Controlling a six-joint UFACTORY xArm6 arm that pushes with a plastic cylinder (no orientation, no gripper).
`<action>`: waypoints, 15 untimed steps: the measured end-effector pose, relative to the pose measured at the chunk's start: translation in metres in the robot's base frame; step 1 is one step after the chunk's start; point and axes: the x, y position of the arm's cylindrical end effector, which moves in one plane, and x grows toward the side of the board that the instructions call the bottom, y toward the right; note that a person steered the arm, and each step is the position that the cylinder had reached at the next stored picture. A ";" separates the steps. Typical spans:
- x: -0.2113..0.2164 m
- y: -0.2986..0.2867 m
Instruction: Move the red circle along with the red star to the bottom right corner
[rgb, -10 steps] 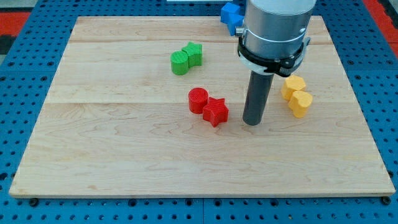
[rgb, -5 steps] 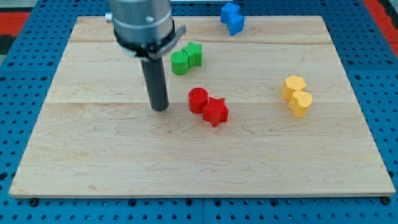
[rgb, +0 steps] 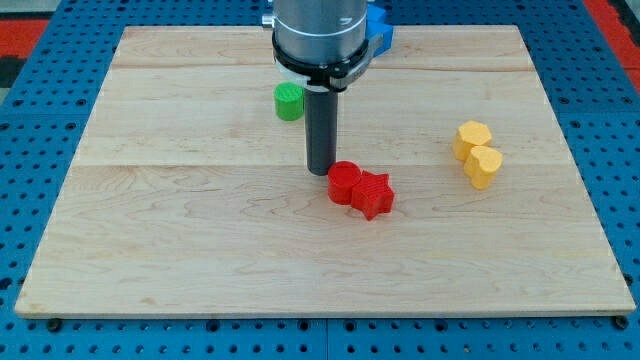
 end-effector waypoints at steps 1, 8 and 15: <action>0.019 0.010; 0.045 0.017; 0.052 0.173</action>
